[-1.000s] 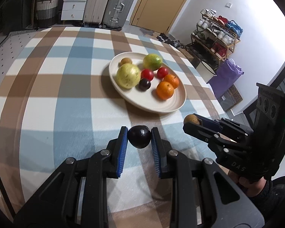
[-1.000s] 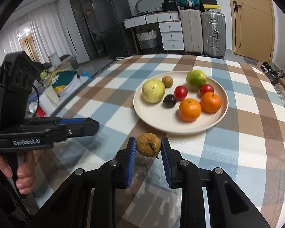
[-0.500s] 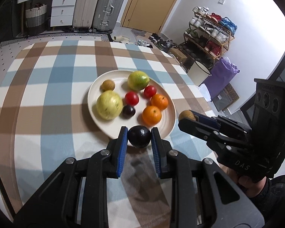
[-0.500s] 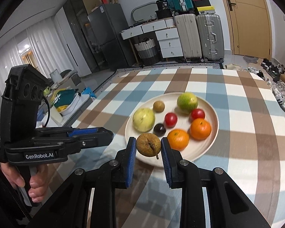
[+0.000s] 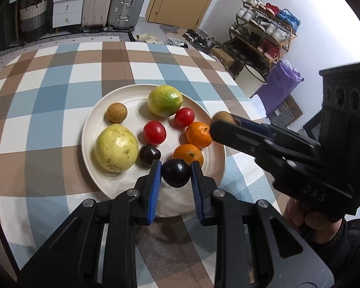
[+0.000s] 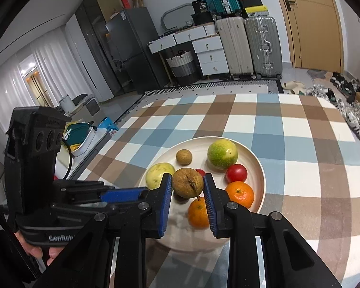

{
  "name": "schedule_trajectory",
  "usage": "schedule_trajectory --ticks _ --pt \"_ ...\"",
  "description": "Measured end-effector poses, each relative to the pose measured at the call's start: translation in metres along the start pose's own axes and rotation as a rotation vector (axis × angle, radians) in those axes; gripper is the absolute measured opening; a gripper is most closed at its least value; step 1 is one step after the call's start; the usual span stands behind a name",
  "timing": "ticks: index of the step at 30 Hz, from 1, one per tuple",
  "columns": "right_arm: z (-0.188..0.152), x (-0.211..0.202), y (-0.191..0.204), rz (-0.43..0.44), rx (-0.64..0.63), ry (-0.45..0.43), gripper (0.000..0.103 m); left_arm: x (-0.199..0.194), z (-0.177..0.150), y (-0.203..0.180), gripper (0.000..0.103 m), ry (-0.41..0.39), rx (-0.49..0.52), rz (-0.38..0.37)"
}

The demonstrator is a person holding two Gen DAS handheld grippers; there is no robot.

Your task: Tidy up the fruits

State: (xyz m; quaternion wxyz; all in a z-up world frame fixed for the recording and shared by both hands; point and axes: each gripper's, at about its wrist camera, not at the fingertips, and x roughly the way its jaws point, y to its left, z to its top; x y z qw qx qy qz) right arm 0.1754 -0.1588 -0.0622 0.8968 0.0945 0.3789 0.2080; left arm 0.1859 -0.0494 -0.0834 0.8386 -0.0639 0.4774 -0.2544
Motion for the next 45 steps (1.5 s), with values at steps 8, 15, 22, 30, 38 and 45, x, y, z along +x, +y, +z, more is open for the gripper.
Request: schedule_trajectory --ticks 8,15,22,30,38,45 --pt "-0.004 0.033 -0.018 0.005 0.038 0.045 0.027 0.026 0.002 0.006 0.022 0.028 -0.006 0.002" --pt "-0.003 0.04 -0.023 -0.011 0.043 0.036 0.037 0.031 0.003 0.001 0.023 0.028 0.015 -0.017" --pt "-0.002 0.007 -0.023 -0.029 0.053 -0.065 0.05 0.007 -0.007 -0.009 0.035 -0.029 0.044 -0.005" --pt "-0.02 -0.045 -0.012 -0.063 0.053 -0.205 0.076 -0.045 -0.032 -0.007 0.074 -0.2 0.024 0.105" --pt "-0.057 -0.079 0.003 -0.107 0.041 -0.29 0.093 -0.085 -0.061 0.002 0.087 -0.346 -0.016 0.257" --pt "-0.079 -0.097 0.021 -0.14 -0.022 -0.341 0.097 -0.113 -0.084 -0.005 0.102 -0.489 0.011 0.379"
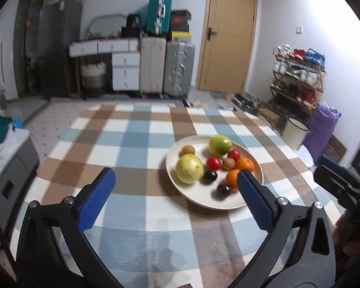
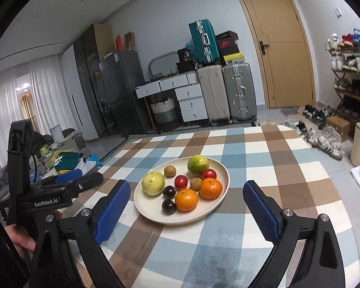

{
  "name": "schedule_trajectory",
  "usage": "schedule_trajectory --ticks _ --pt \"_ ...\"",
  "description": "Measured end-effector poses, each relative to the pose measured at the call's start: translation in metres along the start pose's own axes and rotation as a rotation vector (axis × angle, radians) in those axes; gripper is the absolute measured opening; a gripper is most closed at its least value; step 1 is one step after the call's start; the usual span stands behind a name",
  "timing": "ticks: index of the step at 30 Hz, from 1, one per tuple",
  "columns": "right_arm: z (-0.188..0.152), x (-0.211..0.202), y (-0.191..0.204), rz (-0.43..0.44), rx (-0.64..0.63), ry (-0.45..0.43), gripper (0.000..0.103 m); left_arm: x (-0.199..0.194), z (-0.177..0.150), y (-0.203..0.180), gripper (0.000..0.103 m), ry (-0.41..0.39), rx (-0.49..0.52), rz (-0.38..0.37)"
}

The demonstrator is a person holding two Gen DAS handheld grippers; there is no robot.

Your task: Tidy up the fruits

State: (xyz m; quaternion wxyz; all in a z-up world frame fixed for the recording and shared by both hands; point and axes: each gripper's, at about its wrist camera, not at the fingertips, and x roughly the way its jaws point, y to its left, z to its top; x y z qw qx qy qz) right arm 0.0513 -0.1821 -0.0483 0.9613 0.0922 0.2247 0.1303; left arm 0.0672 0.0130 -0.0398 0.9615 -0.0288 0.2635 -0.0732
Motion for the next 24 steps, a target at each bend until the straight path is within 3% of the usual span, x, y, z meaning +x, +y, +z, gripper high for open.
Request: schedule_trajectory --ticks 7,24 --pt "-0.009 -0.017 0.009 -0.018 -0.05 -0.057 0.101 -0.028 -0.01 -0.003 0.102 -0.124 0.077 0.134" --pt "-0.035 -0.022 0.014 -0.092 -0.131 -0.113 0.101 -0.029 -0.046 0.007 0.102 -0.219 0.094 0.176"
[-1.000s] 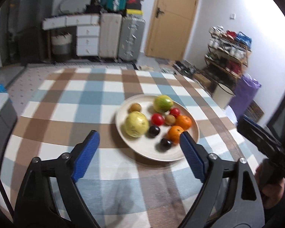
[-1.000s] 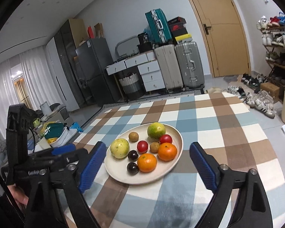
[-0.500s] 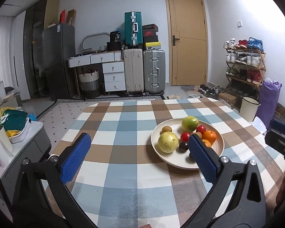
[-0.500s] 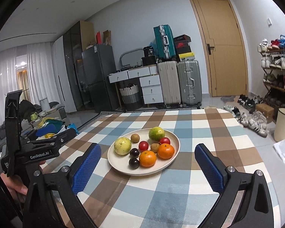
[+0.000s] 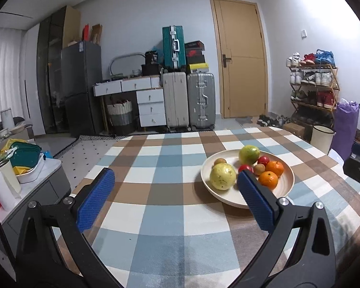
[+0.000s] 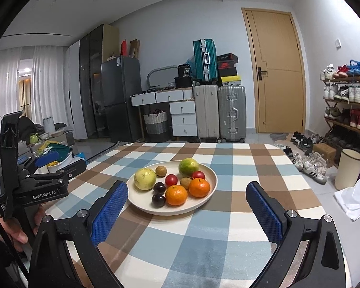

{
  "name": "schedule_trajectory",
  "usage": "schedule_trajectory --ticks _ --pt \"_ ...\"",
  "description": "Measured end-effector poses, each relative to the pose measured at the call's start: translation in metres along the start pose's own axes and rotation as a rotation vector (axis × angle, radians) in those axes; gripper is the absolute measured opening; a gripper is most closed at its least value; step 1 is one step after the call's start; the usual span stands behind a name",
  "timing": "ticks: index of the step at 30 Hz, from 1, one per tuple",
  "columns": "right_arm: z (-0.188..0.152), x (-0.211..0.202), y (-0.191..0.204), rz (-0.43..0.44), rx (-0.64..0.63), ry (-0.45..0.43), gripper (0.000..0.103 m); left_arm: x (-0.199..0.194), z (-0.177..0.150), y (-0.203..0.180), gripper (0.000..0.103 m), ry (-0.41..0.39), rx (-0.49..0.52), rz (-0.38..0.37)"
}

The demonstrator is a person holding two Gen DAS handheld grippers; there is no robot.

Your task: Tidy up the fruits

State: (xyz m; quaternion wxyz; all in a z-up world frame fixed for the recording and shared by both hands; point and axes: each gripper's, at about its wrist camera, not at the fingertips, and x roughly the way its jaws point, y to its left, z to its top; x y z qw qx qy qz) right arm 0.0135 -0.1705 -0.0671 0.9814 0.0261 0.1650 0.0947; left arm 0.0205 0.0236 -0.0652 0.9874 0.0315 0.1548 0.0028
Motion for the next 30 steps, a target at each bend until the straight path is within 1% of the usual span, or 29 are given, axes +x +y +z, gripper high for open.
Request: schedule_trajectory --ticks 3,5,7,10,13,30 --pt "-0.001 0.001 0.004 -0.009 -0.02 0.002 0.101 0.004 -0.003 0.003 0.102 0.014 -0.029 -0.011" --pt "-0.001 0.001 0.01 -0.032 -0.055 0.0 0.101 0.004 -0.004 0.006 0.102 0.006 -0.041 -0.014" --pt "-0.001 0.002 0.014 -0.036 -0.077 0.002 0.101 0.004 -0.005 0.009 0.102 0.005 -0.054 -0.016" --pt "-0.002 0.003 0.009 -0.055 -0.055 0.009 0.102 0.009 -0.006 0.009 0.102 0.019 -0.058 -0.02" --pt "-0.003 0.003 0.009 -0.064 -0.057 0.014 0.102 0.01 -0.006 0.006 0.102 0.009 -0.039 -0.053" --pt "-0.004 0.002 0.013 -0.065 -0.057 0.013 0.102 0.012 -0.006 0.006 0.102 0.011 -0.043 -0.05"
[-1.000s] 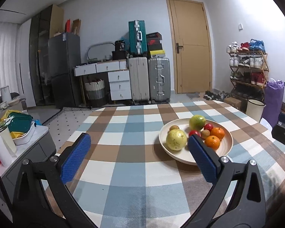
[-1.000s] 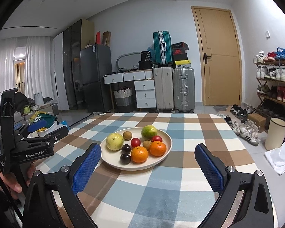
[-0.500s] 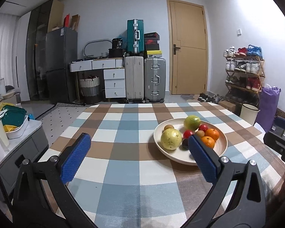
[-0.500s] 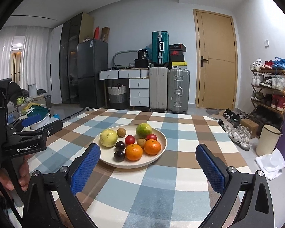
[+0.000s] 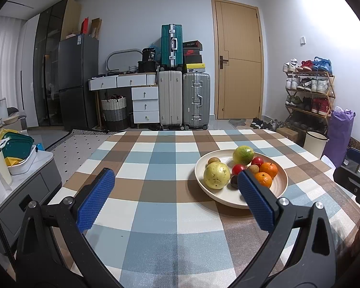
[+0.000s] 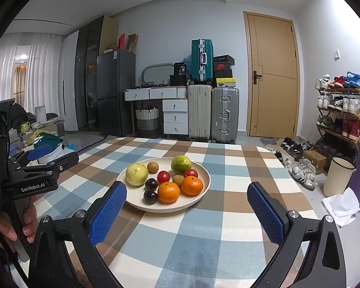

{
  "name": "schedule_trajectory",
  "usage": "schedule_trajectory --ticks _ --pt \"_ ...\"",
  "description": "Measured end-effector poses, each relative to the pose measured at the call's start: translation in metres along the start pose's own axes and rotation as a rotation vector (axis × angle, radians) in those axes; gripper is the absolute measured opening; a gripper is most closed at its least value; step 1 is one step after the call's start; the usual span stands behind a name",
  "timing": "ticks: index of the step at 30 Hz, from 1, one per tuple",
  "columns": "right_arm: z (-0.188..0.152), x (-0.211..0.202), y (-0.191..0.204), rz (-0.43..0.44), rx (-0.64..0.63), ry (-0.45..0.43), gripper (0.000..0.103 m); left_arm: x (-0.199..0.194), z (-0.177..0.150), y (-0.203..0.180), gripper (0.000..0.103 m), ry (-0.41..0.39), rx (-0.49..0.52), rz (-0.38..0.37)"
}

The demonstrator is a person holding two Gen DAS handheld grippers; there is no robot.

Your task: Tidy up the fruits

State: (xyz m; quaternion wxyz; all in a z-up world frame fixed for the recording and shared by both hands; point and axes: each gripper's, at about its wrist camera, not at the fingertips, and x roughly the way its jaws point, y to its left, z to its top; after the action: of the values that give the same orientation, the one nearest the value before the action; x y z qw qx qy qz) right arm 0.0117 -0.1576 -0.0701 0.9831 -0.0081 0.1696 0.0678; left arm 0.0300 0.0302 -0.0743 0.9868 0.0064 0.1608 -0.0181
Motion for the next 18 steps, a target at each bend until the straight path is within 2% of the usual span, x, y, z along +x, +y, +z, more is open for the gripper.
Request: schedule_trajectory --ticks 18 --pt "-0.0003 -0.0002 0.0009 0.0 -0.001 0.0 0.102 0.0006 -0.0011 0.0 0.102 -0.001 0.0 0.0"
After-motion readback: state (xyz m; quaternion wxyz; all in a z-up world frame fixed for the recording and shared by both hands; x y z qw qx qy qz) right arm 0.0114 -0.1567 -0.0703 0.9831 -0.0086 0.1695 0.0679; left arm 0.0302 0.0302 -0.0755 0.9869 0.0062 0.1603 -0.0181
